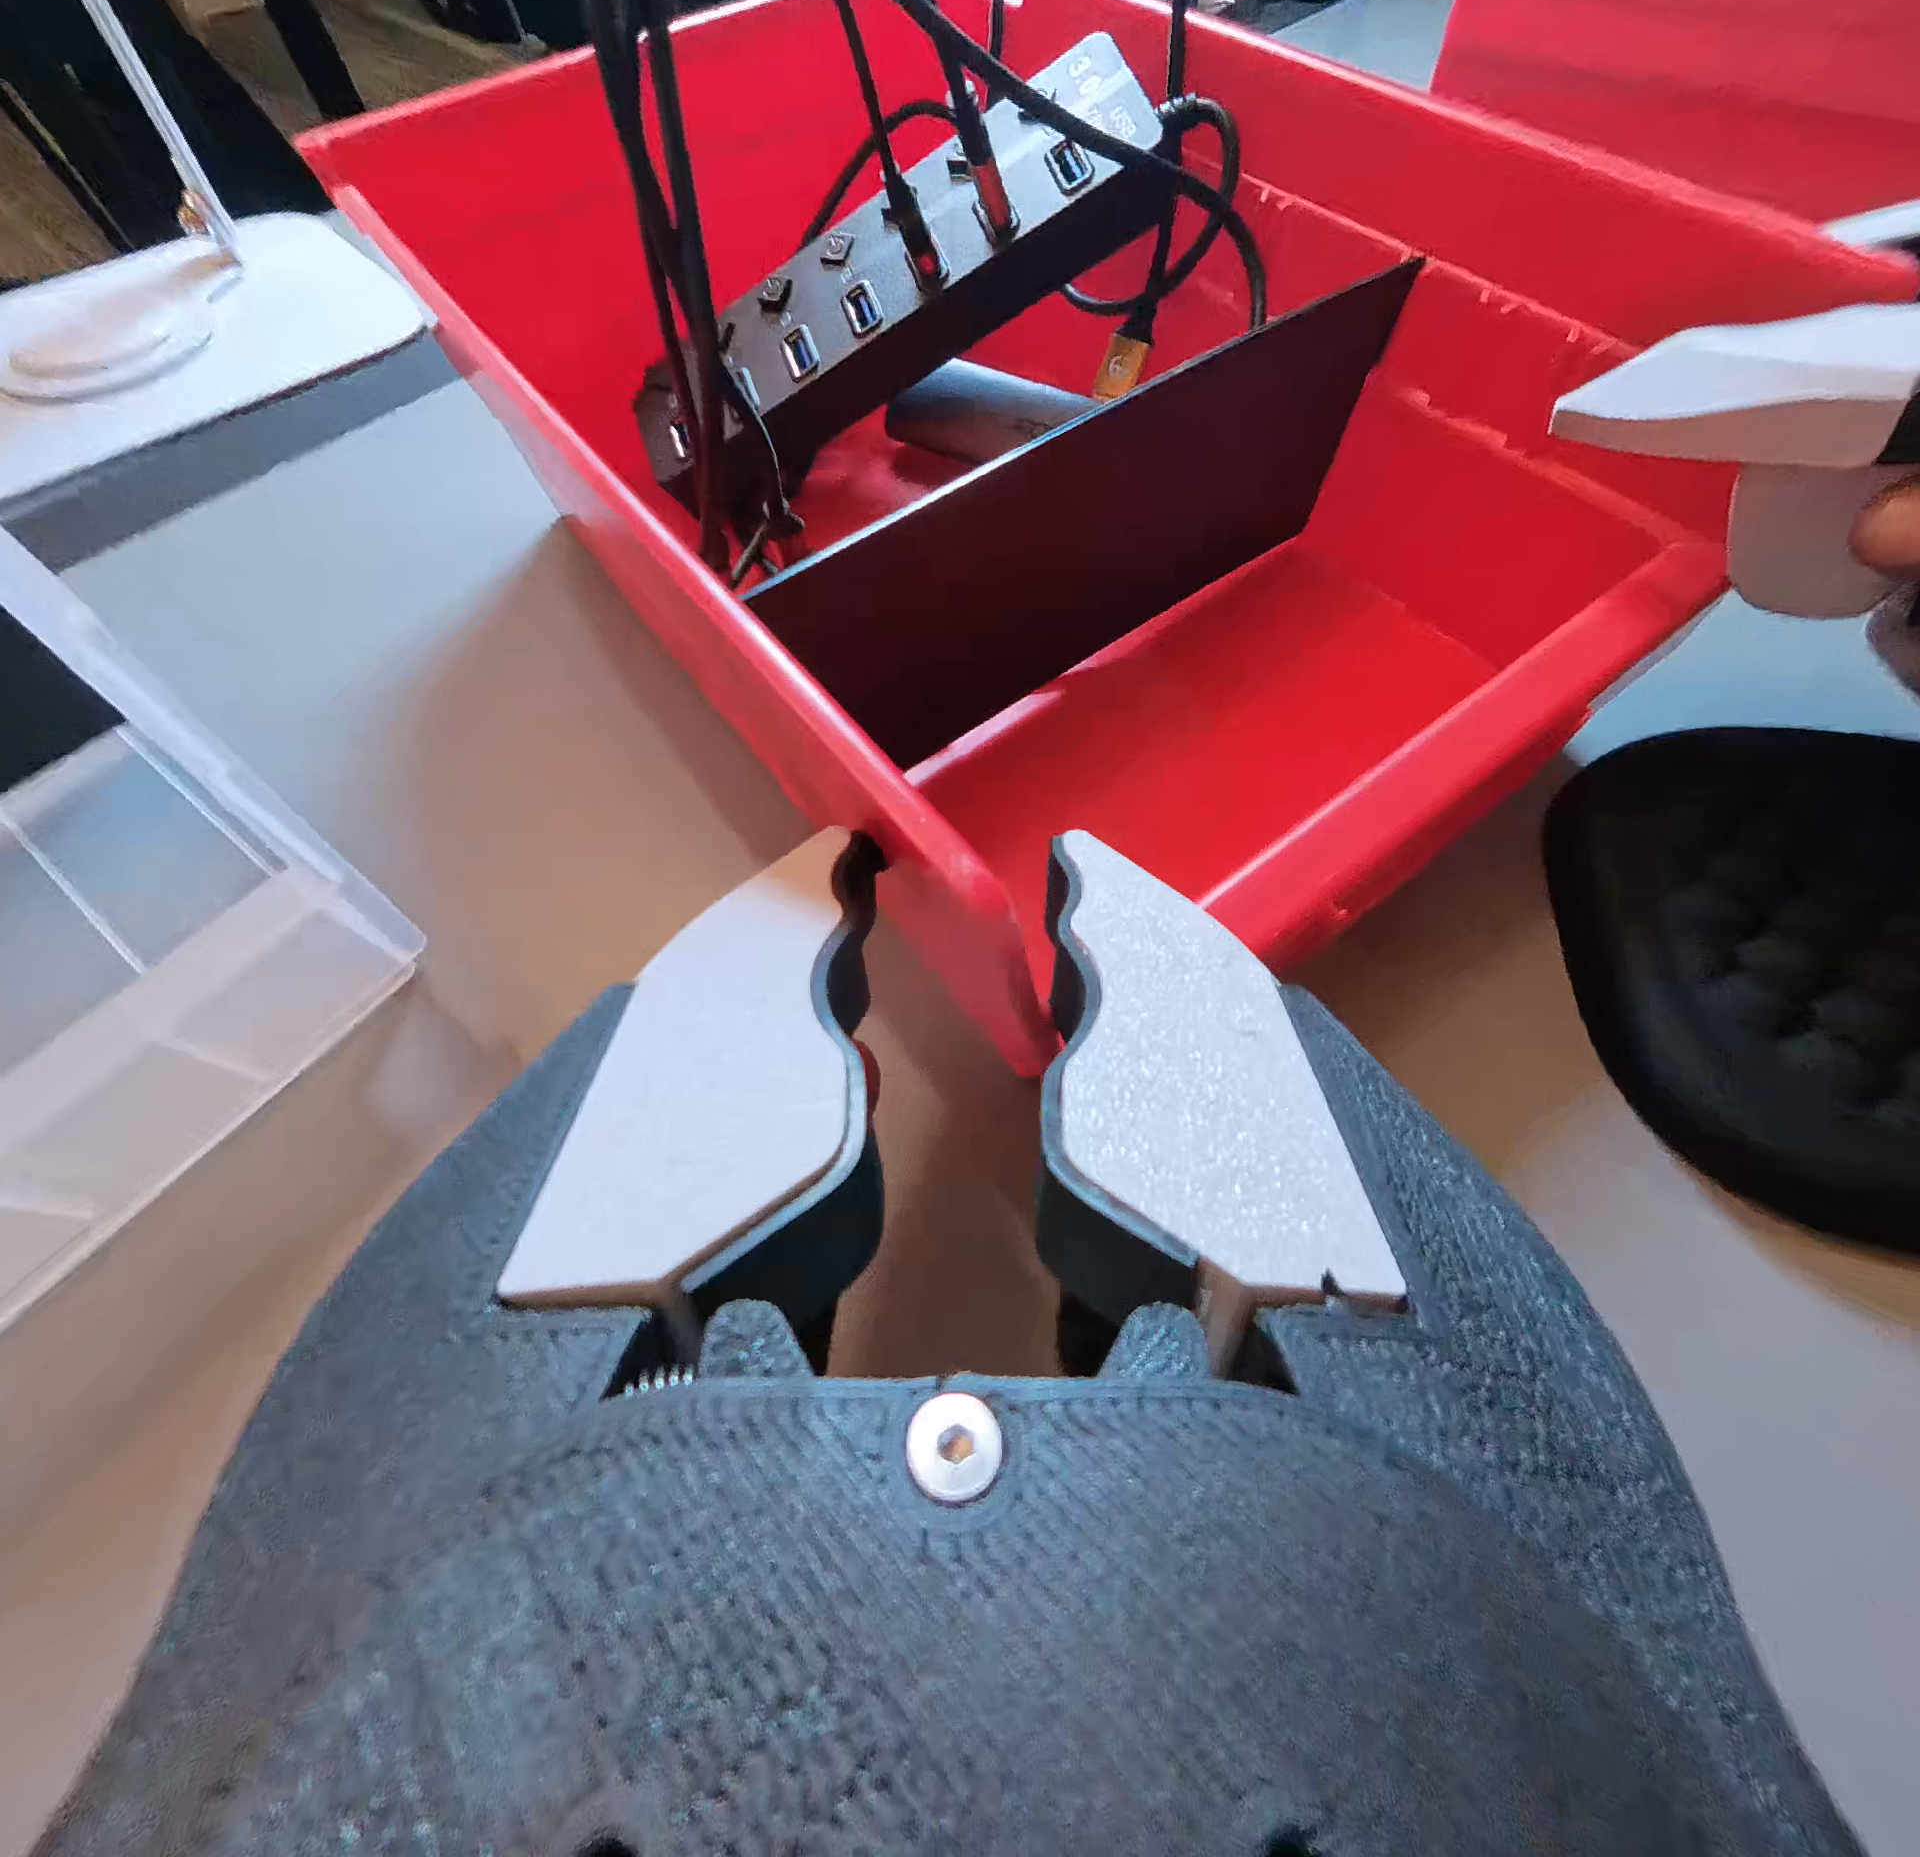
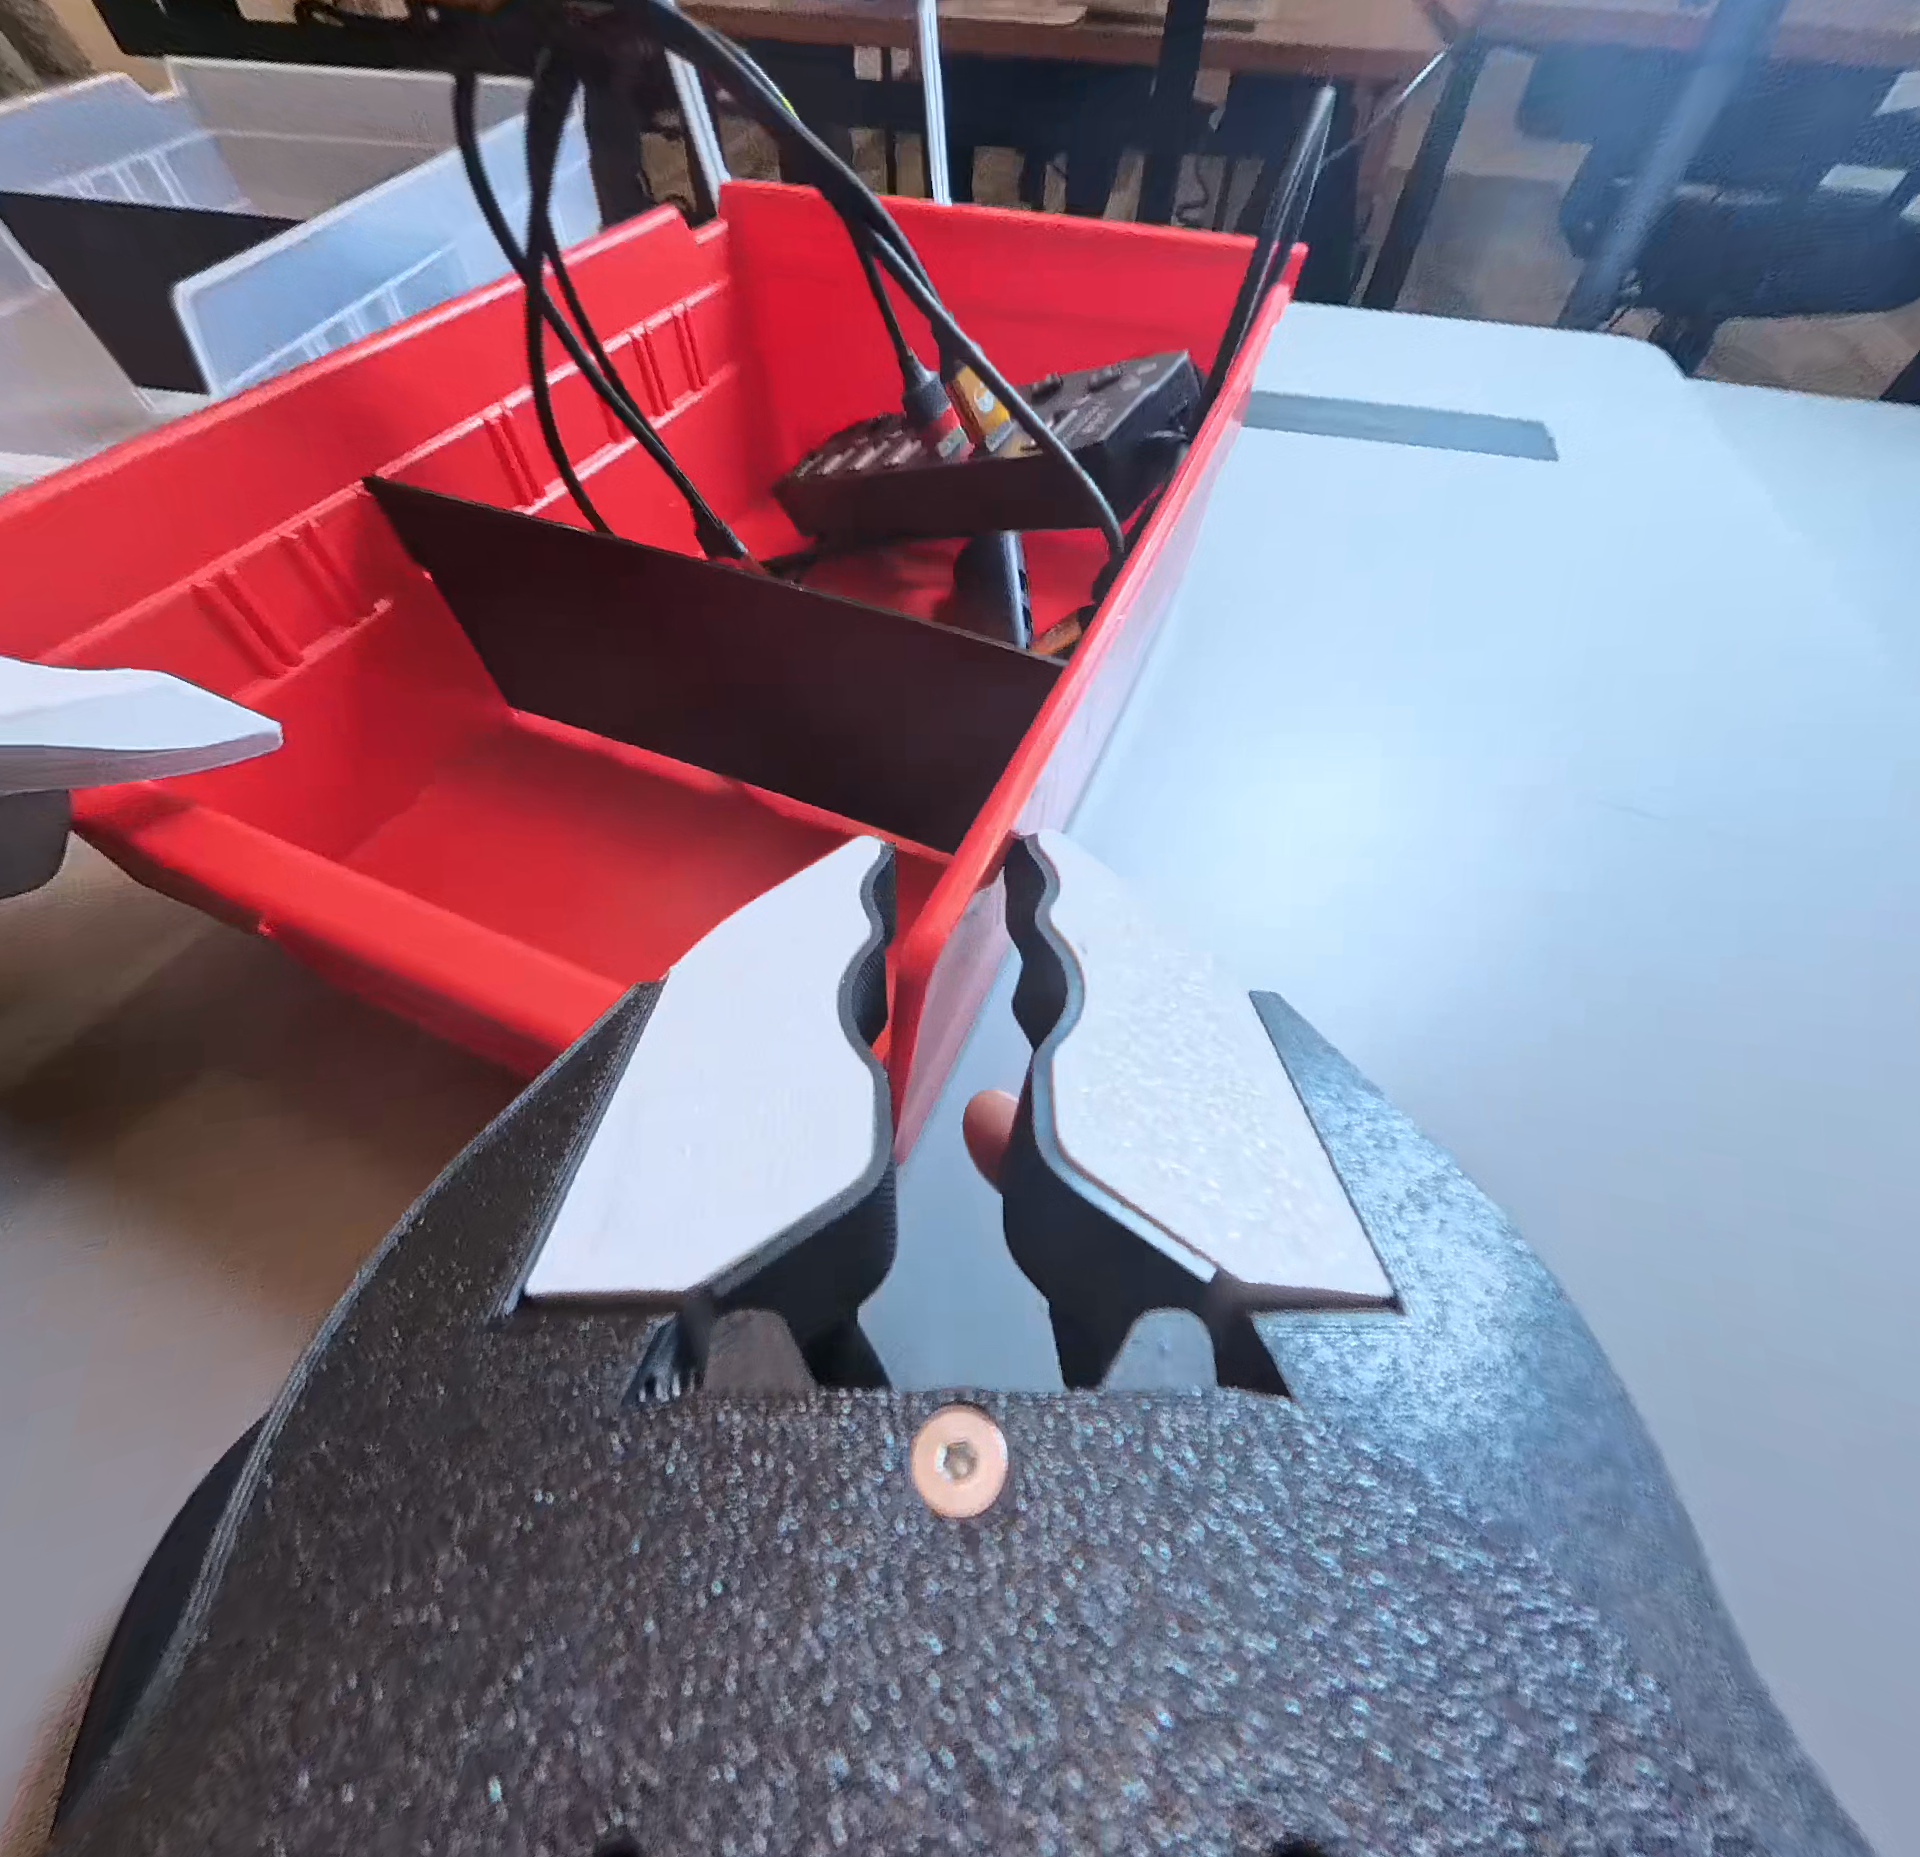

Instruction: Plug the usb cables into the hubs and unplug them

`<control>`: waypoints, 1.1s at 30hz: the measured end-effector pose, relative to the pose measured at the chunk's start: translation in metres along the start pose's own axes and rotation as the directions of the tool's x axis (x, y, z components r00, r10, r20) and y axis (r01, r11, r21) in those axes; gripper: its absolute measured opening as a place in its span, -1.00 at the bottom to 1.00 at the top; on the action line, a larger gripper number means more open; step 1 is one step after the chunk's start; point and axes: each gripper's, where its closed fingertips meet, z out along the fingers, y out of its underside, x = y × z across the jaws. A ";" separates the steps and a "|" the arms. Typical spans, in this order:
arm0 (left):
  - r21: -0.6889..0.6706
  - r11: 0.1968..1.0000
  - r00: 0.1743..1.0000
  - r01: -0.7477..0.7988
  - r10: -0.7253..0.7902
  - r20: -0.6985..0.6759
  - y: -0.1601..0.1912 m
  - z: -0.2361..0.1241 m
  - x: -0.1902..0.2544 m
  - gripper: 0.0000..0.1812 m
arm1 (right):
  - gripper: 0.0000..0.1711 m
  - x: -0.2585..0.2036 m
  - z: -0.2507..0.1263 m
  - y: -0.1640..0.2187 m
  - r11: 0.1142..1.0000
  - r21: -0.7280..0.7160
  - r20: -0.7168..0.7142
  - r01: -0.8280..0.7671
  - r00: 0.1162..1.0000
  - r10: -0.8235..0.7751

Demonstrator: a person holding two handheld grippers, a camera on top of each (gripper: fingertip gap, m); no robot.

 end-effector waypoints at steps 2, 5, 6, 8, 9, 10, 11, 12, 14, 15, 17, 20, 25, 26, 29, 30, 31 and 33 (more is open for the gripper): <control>0.029 0.995 0.995 -0.092 0.091 0.049 -0.003 -0.012 -0.002 -0.75 | -0.77 -0.006 -0.010 -0.009 0.999 0.048 -0.012 0.023 1.000 -0.023; 0.103 0.991 0.995 -0.087 0.081 0.063 -0.017 -0.037 -0.005 -0.78 | -0.77 -0.021 -0.027 -0.031 0.990 0.137 -0.010 0.038 0.999 -0.037; 0.135 0.987 0.994 -0.087 0.076 0.082 -0.025 -0.048 -0.010 -0.79 | -0.77 -0.030 -0.032 -0.042 0.984 0.170 -0.009 0.049 0.999 -0.049; 0.191 0.976 0.988 -0.106 0.081 0.134 -0.043 -0.075 -0.021 -0.80 | -0.76 -0.048 -0.040 -0.068 0.970 0.231 -0.003 0.077 0.997 -0.078; 0.217 0.969 0.983 -0.118 0.083 0.164 -0.052 -0.092 -0.028 -0.80 | -0.76 -0.060 -0.043 -0.083 0.962 0.260 0.012 0.084 0.996 -0.090; 0.242 0.962 0.977 -0.127 0.079 0.196 -0.062 -0.110 -0.037 -0.81 | -0.75 -0.073 -0.044 -0.099 0.954 0.287 0.035 0.088 0.994 -0.102; 0.262 0.956 0.971 -0.133 0.072 0.230 -0.069 -0.130 -0.047 -0.82 | -0.74 -0.088 -0.045 -0.114 0.946 0.312 0.062 0.091 0.991 -0.116; 0.275 0.951 0.962 -0.139 0.063 0.267 -0.075 -0.150 -0.059 -0.82 | -0.74 -0.105 -0.043 -0.129 0.938 0.335 0.093 0.090 0.987 -0.128; 0.273 0.950 0.936 -0.154 0.051 0.349 -0.078 -0.191 -0.085 -0.82 | -0.73 -0.144 -0.035 -0.154 0.927 0.365 0.160 0.088 0.975 -0.156; 0.267 0.951 0.920 -0.157 0.043 0.389 -0.075 -0.212 -0.099 -0.82 | -0.73 -0.166 -0.028 -0.163 0.924 0.374 0.199 0.083 0.965 -0.168; 0.250 0.957 0.888 -0.145 0.014 0.460 -0.062 -0.255 -0.126 -0.83 | -0.73 -0.215 -0.013 -0.176 0.924 0.376 0.295 0.074 0.936 -0.195; 0.206 0.971 0.817 -0.122 -0.020 0.576 -0.032 -0.314 -0.168 -0.84 | -0.70 -0.292 0.014 -0.179 0.933 0.348 0.433 0.091 0.867 -0.246; 0.137 0.990 0.736 -0.039 -0.064 0.674 0.030 -0.381 -0.238 -0.85 | -0.66 -0.408 0.068 -0.152 0.956 0.257 0.612 0.138 0.743 -0.272; 0.130 0.991 0.729 -0.013 -0.080 0.680 0.045 -0.387 -0.250 -0.85 | -0.66 -0.425 0.079 -0.142 0.961 0.233 0.635 0.150 0.725 -0.267; 0.151 0.985 0.727 0.083 -0.163 0.667 0.094 -0.389 -0.281 -0.85 | -0.68 -0.463 0.112 -0.107 0.962 0.175 0.666 0.208 0.695 -0.271; 0.156 0.981 0.728 0.116 -0.191 0.658 0.109 -0.385 -0.289 -0.86 | -0.70 -0.469 0.122 -0.096 0.958 0.165 0.662 0.234 0.694 -0.283; 0.155 0.977 0.732 0.147 -0.213 0.648 0.123 -0.378 -0.295 -0.86 | -0.72 -0.473 0.131 -0.085 0.952 0.154 0.654 0.264 0.696 -0.299; 0.139 0.979 0.737 0.149 -0.203 0.644 0.144 -0.363 -0.302 -0.85 | -0.73 -0.471 0.142 -0.074 0.938 0.180 0.618 0.295 0.708 -0.341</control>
